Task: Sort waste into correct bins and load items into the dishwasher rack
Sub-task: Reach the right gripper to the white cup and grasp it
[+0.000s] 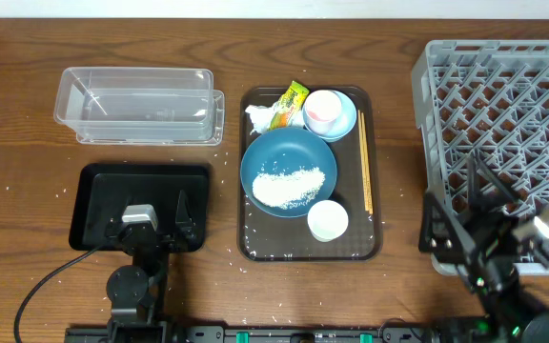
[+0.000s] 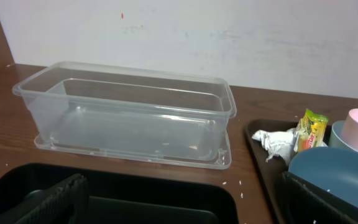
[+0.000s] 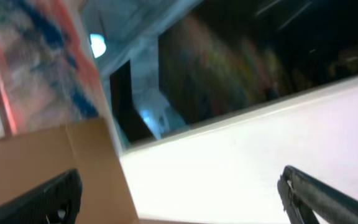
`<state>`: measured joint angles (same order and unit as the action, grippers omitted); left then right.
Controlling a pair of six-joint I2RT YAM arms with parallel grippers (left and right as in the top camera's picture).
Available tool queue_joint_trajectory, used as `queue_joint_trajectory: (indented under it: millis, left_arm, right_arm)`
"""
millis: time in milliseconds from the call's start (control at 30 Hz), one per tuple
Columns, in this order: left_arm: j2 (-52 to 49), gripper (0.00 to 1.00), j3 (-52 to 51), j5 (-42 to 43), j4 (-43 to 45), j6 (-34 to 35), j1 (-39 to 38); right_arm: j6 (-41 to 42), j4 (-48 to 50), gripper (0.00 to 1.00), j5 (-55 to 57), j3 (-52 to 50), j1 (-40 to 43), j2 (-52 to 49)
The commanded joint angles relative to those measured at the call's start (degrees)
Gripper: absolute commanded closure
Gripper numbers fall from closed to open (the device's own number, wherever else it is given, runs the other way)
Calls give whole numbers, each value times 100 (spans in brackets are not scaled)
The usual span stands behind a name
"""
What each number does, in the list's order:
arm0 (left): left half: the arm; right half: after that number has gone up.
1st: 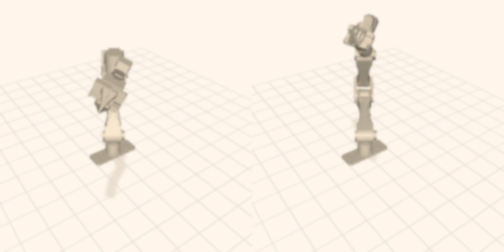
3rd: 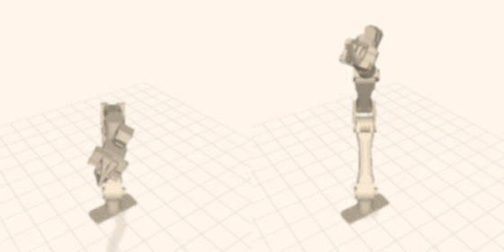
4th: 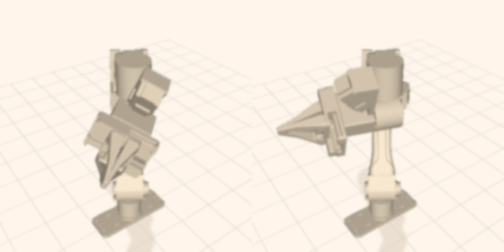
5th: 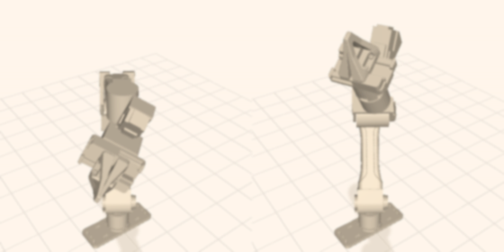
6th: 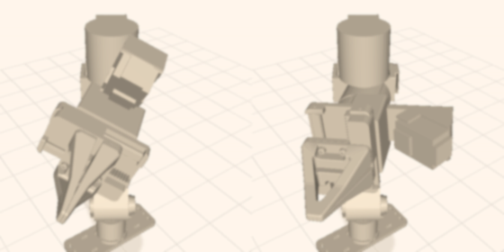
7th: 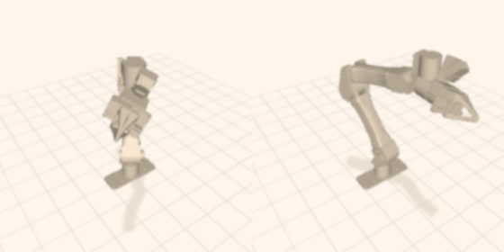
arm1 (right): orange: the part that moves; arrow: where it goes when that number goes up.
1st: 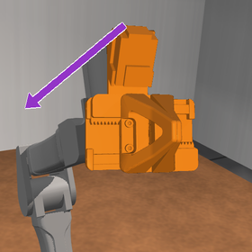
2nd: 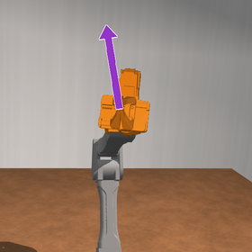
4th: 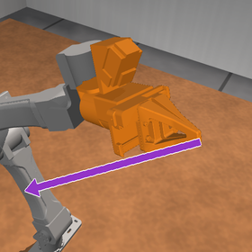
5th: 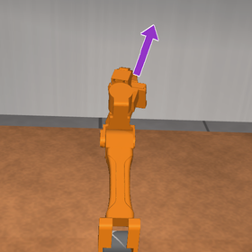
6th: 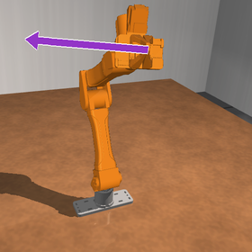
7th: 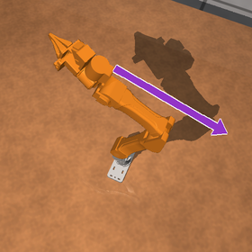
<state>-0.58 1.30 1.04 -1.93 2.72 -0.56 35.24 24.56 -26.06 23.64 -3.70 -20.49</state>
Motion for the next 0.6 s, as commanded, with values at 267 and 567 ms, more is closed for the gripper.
queue_joint_trajectory:
  millis: [267, 567]
  left_arm:
    - [31, 2, -107, -173, -212, -70, 0]
    - [31, 2, -107, -173, -212, -70, 0]
  right_arm:
    - [-2533, -4478, 1, 103, 3482, -1147, -2796]
    - [-2765, -6000, 1, 4129, 3947, -3560, -4234]
